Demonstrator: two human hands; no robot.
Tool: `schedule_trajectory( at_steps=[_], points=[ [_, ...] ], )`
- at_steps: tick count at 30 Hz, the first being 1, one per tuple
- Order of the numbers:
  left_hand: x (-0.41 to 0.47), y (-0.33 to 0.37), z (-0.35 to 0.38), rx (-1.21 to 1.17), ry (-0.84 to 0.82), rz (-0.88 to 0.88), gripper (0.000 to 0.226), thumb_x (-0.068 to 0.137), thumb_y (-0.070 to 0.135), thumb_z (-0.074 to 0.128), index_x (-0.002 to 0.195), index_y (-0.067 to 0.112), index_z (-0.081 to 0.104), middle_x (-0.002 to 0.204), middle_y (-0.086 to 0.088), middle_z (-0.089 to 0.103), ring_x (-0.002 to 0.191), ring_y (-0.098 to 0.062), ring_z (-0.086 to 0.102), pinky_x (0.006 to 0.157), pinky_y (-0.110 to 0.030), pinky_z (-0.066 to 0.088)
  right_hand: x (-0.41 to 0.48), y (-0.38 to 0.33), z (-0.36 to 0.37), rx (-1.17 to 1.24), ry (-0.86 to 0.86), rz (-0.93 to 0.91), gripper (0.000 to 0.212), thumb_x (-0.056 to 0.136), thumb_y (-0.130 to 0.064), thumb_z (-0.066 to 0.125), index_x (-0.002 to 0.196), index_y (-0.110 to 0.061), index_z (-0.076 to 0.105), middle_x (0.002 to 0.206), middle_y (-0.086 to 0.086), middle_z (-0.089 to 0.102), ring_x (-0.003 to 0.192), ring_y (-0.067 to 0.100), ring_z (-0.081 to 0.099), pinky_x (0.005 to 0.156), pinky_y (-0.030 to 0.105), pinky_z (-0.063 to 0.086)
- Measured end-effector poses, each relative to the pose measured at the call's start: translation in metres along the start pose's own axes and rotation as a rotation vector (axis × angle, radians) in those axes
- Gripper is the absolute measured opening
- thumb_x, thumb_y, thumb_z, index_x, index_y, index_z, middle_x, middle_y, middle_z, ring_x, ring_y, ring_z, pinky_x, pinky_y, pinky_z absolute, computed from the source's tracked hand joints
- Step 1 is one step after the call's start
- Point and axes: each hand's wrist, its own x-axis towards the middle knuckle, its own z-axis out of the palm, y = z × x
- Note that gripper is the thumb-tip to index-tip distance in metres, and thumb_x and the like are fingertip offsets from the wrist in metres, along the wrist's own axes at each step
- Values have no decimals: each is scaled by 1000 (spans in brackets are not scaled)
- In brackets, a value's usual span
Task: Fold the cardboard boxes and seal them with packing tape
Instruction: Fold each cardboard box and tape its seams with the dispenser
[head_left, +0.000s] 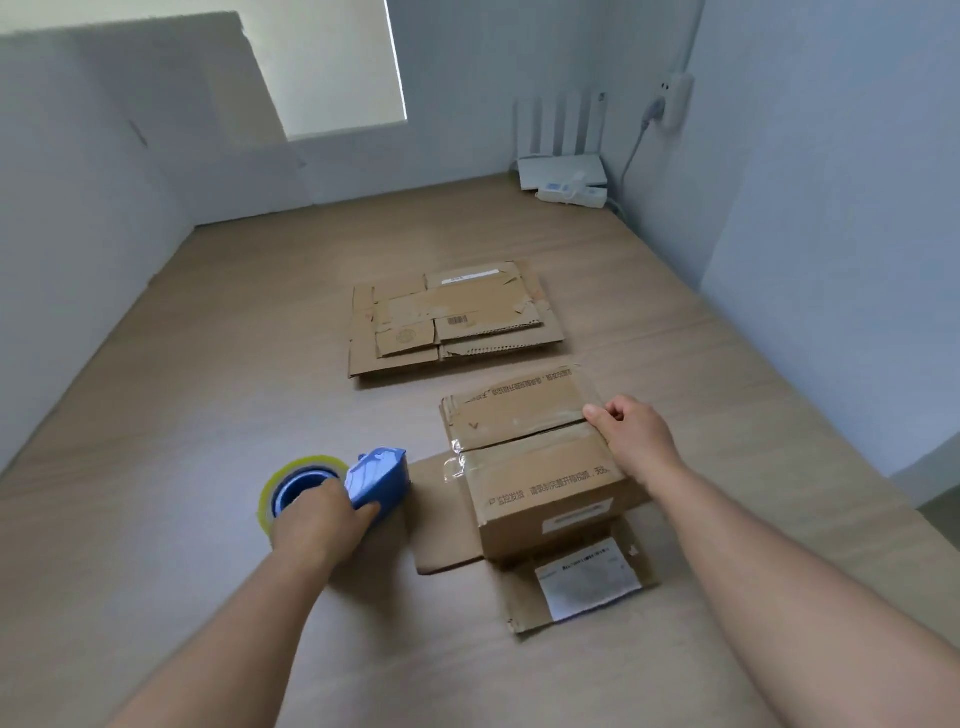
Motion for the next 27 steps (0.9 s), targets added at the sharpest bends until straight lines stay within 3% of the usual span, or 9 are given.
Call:
schedule_trajectory(
  at_steps=[4, 8, 10, 12, 14, 17, 19, 23, 27],
  points=[
    [-6, 5, 17, -78, 43, -53, 40, 93, 50, 50, 108, 13, 52, 85, -1, 58, 78, -21, 58, 64, -30, 44, 0, 1, 2, -2, 0, 14, 34, 94, -44, 49, 77, -16, 54, 76, 0, 58, 67, 13, 50, 52, 27, 31],
    [-14, 23, 9, -206, 231, -74, 43, 93, 40, 52, 116, 4, 46, 113, -13, 59, 106, -32, 57, 90, -39, 42, -1, 2, 2, -5, -2, 3, 34, 95, -44, 48, 73, -18, 51, 73, -1, 56, 64, 10, 49, 49, 26, 29],
    [-28, 52, 2, -447, 326, 37, 52, 98, 33, 45, 137, 0, 37, 142, -16, 42, 132, -33, 39, 110, -39, 30, -1, 2, 3, -3, 17, -5, 36, 95, -44, 49, 70, -17, 49, 71, -2, 55, 63, 10, 47, 49, 27, 28],
    [-46, 89, 3, -519, 285, 192, 64, 101, 38, 33, 152, 4, 13, 160, -8, 8, 148, -23, 8, 117, -27, 1, -1, 2, 5, -5, 39, -14, 37, 94, -43, 49, 69, -16, 49, 71, -1, 54, 62, 10, 46, 49, 28, 28],
    [-57, 121, 12, -649, 155, 197, 69, 101, 46, 25, 153, 6, 3, 160, -6, 4, 148, -23, 8, 119, -31, 4, -1, 3, 4, -9, 40, -28, 37, 95, -44, 48, 71, -16, 50, 74, 0, 55, 63, 11, 47, 50, 28, 29],
    [-54, 141, 16, -941, -56, -10, 71, 100, 49, 25, 153, 9, 1, 150, -12, 37, 132, -29, 41, 106, -39, 36, -2, 4, 1, -22, 14, -44, 41, 96, -49, 39, 74, -17, 50, 83, 2, 56, 71, 17, 52, 56, 29, 36],
    [-44, 143, 10, -890, -109, -97, 78, 95, 61, 24, 150, 6, 18, 140, -14, 48, 122, -30, 50, 96, -40, 44, -5, -1, 1, -110, -18, -41, 50, 91, -63, 31, 88, -19, 54, 93, 2, 57, 84, 21, 55, 67, 32, 42],
    [-28, 149, -6, -606, -125, -203, 110, 70, 92, 21, 135, 6, 44, 119, -11, 61, 104, -29, 58, 75, -35, 48, -8, -23, 9, -425, -48, 35, 115, 55, -98, 22, 127, -11, 47, 123, 8, 56, 112, 27, 53, 82, 38, 42],
    [-27, 157, -3, -479, 13, -263, 94, 73, 88, 33, 121, 9, 50, 108, -9, 63, 98, -30, 61, 71, -35, 47, 0, -32, 16, -448, -65, 100, 106, 60, -92, 41, 125, -9, 42, 125, 10, 54, 115, 29, 52, 85, 41, 45]
  ],
)
